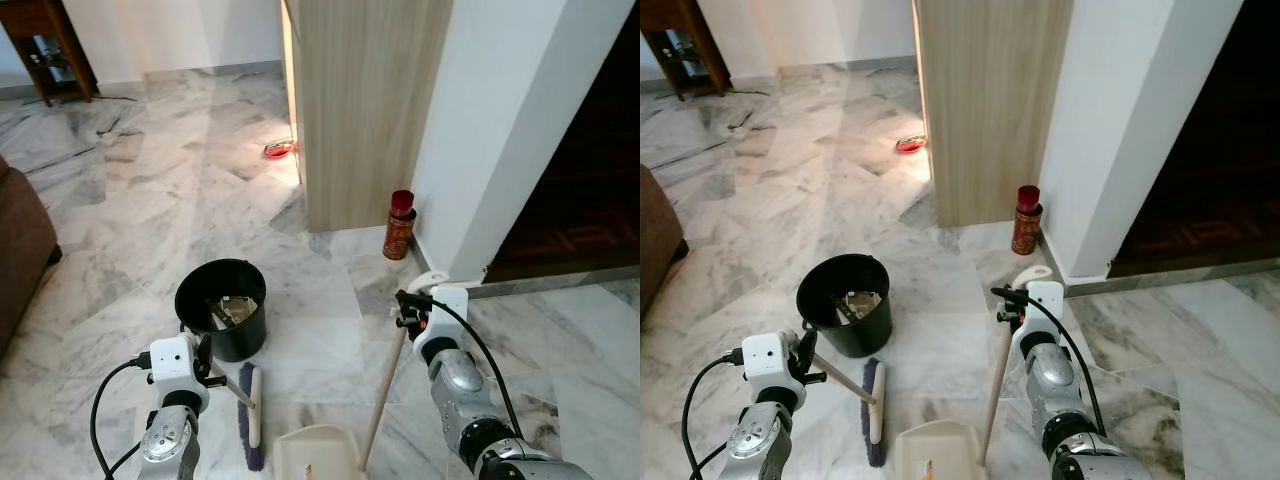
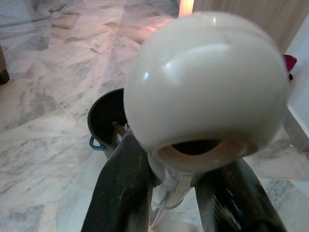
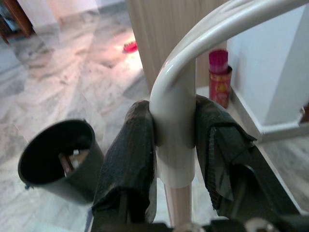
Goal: Sweep floor
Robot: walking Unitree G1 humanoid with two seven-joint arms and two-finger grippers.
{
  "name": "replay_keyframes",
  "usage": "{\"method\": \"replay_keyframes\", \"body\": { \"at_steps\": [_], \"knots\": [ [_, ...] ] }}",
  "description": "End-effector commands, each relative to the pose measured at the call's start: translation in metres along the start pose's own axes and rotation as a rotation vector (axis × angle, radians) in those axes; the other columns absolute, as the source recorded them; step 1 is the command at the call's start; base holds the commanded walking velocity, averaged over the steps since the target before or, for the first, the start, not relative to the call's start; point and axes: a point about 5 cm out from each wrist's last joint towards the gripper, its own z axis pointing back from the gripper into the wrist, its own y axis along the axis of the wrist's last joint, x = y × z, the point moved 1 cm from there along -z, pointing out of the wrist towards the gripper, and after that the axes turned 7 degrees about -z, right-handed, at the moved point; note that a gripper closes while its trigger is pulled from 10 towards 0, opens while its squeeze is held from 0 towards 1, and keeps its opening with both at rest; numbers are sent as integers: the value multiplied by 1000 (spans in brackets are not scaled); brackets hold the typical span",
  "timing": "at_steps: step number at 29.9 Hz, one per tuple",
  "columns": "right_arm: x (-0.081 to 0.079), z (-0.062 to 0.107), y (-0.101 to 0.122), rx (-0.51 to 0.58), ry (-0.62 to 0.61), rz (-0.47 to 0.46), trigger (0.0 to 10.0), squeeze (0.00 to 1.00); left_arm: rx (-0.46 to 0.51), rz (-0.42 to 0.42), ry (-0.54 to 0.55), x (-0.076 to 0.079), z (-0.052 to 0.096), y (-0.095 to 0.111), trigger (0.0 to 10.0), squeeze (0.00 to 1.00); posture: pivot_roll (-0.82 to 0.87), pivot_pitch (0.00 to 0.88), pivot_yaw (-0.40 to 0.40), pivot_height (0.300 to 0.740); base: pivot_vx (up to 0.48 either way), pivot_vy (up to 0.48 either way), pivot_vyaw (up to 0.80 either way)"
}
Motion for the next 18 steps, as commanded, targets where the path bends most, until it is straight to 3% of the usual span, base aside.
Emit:
{"method": "replay_keyframes", "body": {
  "at_steps": [1, 6, 18],
  "knots": [
    [-10, -10, 24, 105, 40, -21, 10000, 0, -44, 28, -19, 5, 2, -9, 10000, 0, 10, 0, 29, 740, 0, 0, -788],
    [-16, -14, 36, 150, 81, -4, 10000, 0, -46, 29, -17, 4, 1, -10, 10000, 0, 11, 10, 23, 740, 0, 0, -788],
    [-11, -11, 31, 133, 71, 74, 10000, 0, -81, 16, -14, -1, 1, -18, 10000, 0, 17, 23, 17, 740, 0, 0, -786]
  ]
}}
